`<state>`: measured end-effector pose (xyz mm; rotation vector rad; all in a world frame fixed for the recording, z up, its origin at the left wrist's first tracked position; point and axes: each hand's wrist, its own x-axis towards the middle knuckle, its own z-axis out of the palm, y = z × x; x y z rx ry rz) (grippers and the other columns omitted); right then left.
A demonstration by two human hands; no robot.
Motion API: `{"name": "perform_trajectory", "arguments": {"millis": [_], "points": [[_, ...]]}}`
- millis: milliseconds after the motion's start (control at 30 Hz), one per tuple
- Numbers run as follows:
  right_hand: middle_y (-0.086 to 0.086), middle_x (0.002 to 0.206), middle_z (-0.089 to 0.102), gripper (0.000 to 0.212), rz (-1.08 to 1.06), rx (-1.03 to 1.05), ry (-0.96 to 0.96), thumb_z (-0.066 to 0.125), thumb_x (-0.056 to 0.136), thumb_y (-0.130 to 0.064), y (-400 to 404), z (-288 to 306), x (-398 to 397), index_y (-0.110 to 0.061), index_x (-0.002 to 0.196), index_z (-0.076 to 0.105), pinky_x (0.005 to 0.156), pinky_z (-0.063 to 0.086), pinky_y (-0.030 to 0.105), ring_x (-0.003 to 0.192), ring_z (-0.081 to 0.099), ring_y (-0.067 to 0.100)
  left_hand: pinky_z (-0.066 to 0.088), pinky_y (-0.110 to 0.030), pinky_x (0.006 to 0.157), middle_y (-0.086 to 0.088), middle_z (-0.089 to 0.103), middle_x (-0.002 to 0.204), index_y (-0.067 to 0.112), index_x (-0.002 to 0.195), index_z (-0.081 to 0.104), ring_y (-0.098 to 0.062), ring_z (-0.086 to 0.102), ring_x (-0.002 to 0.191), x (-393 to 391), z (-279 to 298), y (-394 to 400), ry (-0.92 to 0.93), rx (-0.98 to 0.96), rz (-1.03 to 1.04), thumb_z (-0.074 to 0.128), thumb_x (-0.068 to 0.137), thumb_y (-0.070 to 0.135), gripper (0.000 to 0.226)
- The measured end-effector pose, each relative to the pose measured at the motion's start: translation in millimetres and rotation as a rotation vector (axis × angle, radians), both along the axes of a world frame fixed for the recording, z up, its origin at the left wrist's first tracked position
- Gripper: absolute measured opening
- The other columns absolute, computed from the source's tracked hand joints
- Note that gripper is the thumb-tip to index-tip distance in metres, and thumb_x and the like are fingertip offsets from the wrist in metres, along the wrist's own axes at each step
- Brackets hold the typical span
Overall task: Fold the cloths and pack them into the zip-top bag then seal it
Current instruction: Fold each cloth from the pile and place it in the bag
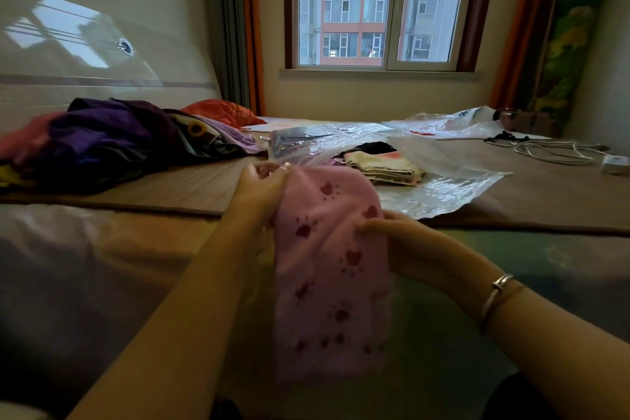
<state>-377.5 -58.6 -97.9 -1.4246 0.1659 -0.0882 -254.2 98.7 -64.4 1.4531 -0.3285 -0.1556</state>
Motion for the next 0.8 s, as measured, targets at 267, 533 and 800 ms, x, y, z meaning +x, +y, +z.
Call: {"name": "perform_trajectory", "arguments": {"millis": [267,533,800], "points": [[0.011,0.079,0.065,0.031,-0.121,0.125,-0.108,0.06,0.078,-0.025,-17,30,-21,-0.005,0.102,0.06,0.061,0.054,0.026,0.065,0.063,0.019,0.054,-0.039,0.077,-0.015,0.068,0.102,0.014,0.142,0.032,-0.027,0.067,0.087,-24,-6,0,0.194,0.23,-0.523,0.064,0.081,0.049,0.077],[0.014,0.11,0.061,0.046,-0.368,-0.374,-0.015,0.065,0.087,-0.013,-19,27,-17,-0.012,0.128,0.044,0.07,0.056,0.03,0.092,0.064,0.022,0.055,-0.026,0.065,-0.018,0.066,0.102,0.017,0.11,0.063,-0.024,0.064,0.085,-23,1,5,-0.131,0.08,-0.282,0.066,0.079,-0.009,0.041],[0.007,0.107,0.06,0.061,-0.336,-0.533,-0.122,0.07,0.08,0.002,-12,28,-16,-0.016,0.128,0.038,0.072,0.055,0.024,0.095,0.062,0.016,0.047,-0.015,0.068,0.004,0.065,0.089,0.019,0.107,0.07,-0.009,0.059,0.08,-27,-7,-2,-0.681,0.468,0.049,0.068,0.073,-0.003,0.04]]}}
